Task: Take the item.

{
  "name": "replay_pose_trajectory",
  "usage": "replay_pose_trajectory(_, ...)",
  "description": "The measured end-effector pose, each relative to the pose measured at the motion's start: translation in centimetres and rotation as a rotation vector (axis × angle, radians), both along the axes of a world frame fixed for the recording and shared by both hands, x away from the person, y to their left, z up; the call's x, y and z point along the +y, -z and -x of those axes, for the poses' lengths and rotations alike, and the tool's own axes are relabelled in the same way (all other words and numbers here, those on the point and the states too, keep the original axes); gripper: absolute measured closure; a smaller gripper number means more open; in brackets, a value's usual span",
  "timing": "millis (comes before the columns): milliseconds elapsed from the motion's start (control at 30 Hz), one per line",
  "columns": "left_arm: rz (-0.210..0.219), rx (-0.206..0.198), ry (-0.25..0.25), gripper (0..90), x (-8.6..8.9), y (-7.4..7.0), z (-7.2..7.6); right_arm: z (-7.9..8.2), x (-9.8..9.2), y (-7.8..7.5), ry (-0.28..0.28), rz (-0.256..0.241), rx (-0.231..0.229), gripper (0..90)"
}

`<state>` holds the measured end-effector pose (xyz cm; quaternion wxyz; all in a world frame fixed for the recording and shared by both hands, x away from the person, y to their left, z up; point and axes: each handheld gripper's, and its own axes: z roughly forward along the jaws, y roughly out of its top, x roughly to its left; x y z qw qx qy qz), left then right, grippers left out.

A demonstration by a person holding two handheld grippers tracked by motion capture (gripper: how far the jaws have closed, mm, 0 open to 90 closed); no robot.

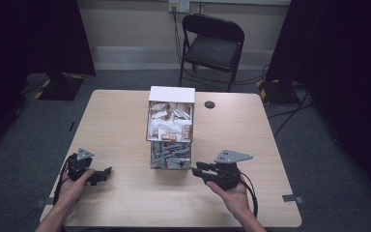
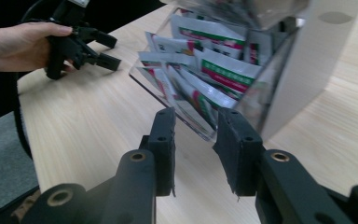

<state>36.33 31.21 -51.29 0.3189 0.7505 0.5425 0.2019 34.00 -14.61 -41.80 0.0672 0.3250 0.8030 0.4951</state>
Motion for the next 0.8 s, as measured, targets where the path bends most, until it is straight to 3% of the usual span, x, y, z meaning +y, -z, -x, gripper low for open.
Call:
replay_pose_trajectory(367, 0.0, 0.0, 0.0, 0.0, 0.0, 0.0, 0.0, -1.0, 2.4, -0.3, -0.041, -0.003, -0.011, 68.8)
replay_pose_trajectory(600, 0.001, -0.001, 0.0, 0.0, 0.0, 0.0, 0.0, -2.0, 4.3, 0.5, -0.07, -0.001, -0.009, 71.0)
replay_pose_trajectory(800, 0.001, 0.0, 0.0, 0.0, 0.0, 0.0, 0.0, -2.4, 4.8, 1.3, -0.066, 0.011, 0.001, 73.6)
